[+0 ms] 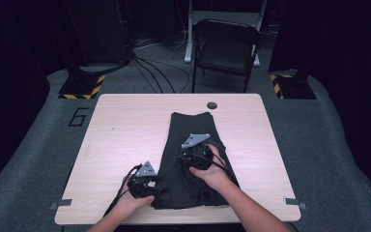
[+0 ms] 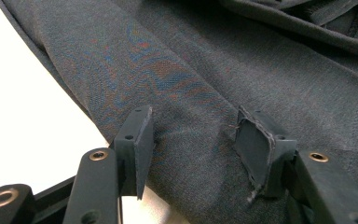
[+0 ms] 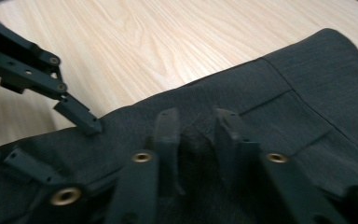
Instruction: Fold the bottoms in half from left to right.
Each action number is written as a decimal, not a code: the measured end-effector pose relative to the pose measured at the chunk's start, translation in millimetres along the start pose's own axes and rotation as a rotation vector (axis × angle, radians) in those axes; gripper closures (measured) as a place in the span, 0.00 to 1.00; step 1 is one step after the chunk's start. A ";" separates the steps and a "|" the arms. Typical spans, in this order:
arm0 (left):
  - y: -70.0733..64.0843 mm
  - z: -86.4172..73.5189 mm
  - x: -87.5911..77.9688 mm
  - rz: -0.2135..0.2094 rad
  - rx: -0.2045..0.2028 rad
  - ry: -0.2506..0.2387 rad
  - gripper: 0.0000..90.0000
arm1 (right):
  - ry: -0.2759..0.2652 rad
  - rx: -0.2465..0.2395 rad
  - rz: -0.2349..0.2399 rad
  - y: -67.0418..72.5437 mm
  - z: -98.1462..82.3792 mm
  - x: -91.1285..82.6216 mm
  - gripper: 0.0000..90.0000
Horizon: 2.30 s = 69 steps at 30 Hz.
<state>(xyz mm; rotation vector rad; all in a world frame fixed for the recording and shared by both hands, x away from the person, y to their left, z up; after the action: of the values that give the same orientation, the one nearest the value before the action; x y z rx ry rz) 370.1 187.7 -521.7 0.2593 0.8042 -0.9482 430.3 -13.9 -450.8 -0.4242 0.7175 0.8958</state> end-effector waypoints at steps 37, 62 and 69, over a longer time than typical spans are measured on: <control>22.1 14.6 7.9 0.022 -0.021 0.066 0.51 | -0.156 0.353 -0.162 -28.9 -176.8 -160.8 0.86; 17.8 11.7 5.9 0.046 -0.017 0.023 0.51 | -0.074 0.249 -0.097 -44.4 -126.9 -71.5 0.63; 17.9 10.9 5.5 0.042 -0.011 0.027 0.50 | 0.030 0.216 -0.089 -41.9 -139.1 -54.4 0.66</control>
<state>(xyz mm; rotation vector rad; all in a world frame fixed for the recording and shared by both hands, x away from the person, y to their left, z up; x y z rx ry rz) 391.7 188.9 -520.6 0.2785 0.8259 -0.9024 388.5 -152.5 -506.4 -0.2763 0.8077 0.7207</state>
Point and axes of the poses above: each handheld gripper's, and its own axes: x roughly forward along the jaws, z roughly out of its top, y roughly to its left, the point moved 2 cm from there along x, roughly forward along the jaws, and after that the axes turned 4 degrees about y, right-handed, at the moved point
